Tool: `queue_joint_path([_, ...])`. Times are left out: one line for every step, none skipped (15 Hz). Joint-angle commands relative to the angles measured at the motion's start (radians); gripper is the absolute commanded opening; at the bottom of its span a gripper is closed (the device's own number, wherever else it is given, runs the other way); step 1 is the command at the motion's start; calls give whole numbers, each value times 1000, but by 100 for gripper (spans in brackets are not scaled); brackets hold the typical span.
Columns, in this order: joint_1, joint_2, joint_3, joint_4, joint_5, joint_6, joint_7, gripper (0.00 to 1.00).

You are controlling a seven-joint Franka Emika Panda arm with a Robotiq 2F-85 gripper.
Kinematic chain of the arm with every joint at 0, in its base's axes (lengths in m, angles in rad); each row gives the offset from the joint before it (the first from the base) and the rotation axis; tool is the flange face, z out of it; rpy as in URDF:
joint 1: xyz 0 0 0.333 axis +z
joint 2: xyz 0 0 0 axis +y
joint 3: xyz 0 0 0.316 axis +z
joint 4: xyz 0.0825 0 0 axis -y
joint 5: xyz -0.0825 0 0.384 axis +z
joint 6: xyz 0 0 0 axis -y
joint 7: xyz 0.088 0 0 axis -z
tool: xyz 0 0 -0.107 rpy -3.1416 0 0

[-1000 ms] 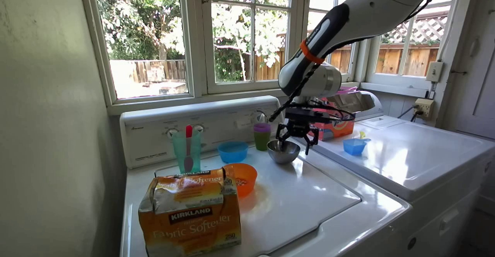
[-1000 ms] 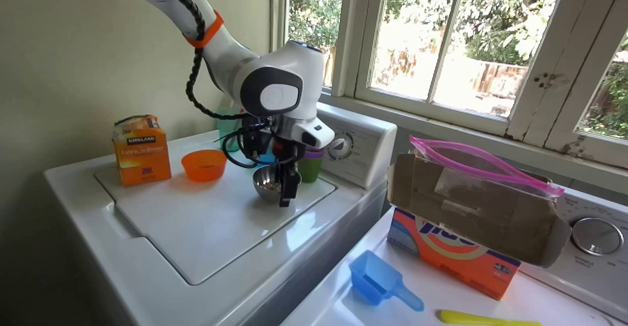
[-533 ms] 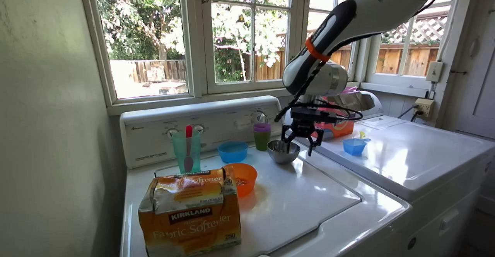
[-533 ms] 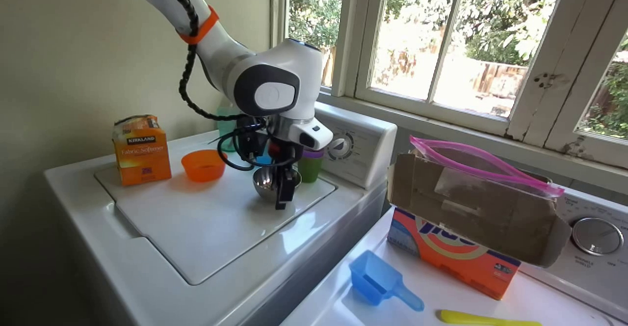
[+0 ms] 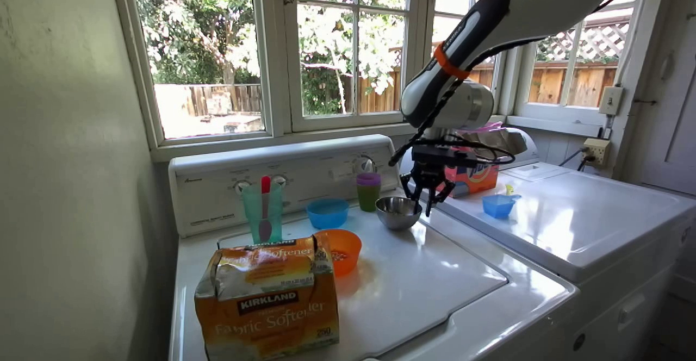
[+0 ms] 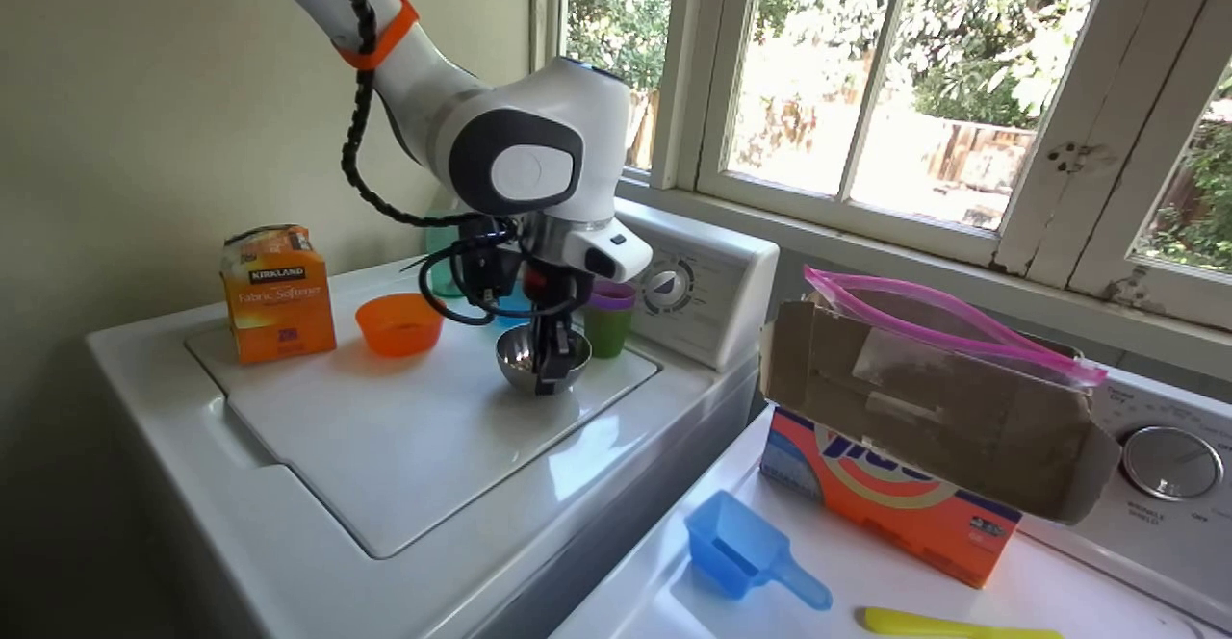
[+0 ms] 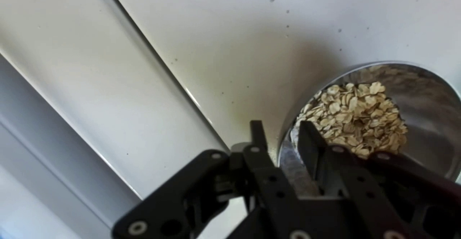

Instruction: Pour the contents in the silver bowl into the orange bowl

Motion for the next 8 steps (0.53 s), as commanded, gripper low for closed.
queue_joint_path([-8, -30, 3, -38, 9, 10, -18, 1])
queue_joint_path([-8, -29, 3, -37, 9, 10, -18, 0])
queue_joint_path([-9, -29, 3, -37, 10, 10, -19, 0])
queue_joint_path([-9, -28, 3, -37, 11, 10, -20, 0])
queue_joint_path([-10, -29, 4, -36, 13, 10, -21, 0])
queue_joint_path([-9, -30, 3, -38, 10, 11, -19, 1])
queue_joint_path([-9, -30, 3, -38, 10, 11, -18, 1])
queue_joint_path([-9, -31, 3, -38, 10, 11, -19, 1])
